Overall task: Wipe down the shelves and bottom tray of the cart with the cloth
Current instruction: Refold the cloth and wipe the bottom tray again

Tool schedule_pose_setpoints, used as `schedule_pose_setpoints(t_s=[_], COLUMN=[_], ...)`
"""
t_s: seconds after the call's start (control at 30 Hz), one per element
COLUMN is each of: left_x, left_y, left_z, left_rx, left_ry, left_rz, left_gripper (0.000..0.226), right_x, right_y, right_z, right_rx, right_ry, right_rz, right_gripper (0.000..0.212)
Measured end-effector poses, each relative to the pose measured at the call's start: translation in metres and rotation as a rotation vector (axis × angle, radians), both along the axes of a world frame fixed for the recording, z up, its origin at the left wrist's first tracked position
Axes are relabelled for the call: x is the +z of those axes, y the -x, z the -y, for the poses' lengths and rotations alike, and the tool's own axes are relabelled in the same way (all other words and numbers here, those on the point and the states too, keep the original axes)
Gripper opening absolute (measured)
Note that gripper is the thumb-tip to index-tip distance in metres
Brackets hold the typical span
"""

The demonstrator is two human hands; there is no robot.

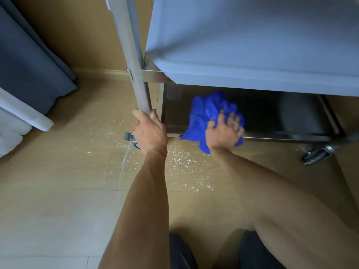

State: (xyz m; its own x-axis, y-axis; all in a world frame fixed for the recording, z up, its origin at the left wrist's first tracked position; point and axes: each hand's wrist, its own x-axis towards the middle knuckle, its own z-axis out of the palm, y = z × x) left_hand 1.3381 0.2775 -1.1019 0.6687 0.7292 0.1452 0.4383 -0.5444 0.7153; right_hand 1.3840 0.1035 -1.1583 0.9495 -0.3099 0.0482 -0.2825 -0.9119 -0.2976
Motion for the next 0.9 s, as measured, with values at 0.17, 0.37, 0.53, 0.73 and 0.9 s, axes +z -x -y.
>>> schedule_pose_setpoints(t_s=[0.17, 0.37, 0.53, 0.73, 0.9], left_x=[-0.005, -0.013, -0.014, -0.02, -0.025], left_y=[0.0, -0.003, -0.003, -0.003, -0.006], left_z=[-0.009, -0.013, -0.014, -0.016, -0.016], left_rx=[-0.042, -0.056, -0.092, -0.109, -0.091], left_ry=[0.006, -0.039, -0.051, -0.089, -0.129], left_rz=[0.012, 0.012, 0.045, 0.114, 0.157], left_gripper=[0.034, 0.035, 0.03, 0.031, 0.044], right_x=[0.013, 0.001, 0.003, -0.001, -0.005], right_y=[-0.049, -0.07, -0.105, -0.117, -0.123], right_z=[-0.118, -0.159, -0.136, -0.07, -0.07], right_rx=[0.498, 0.424, 0.258, -0.234, -0.184], right_ry=[-0.017, -0.089, -0.086, -0.101, -0.009], right_rz=[-0.124, -0.064, -0.058, -0.048, -0.034], right_gripper=[0.058, 0.059, 0.046, 0.065, 0.063])
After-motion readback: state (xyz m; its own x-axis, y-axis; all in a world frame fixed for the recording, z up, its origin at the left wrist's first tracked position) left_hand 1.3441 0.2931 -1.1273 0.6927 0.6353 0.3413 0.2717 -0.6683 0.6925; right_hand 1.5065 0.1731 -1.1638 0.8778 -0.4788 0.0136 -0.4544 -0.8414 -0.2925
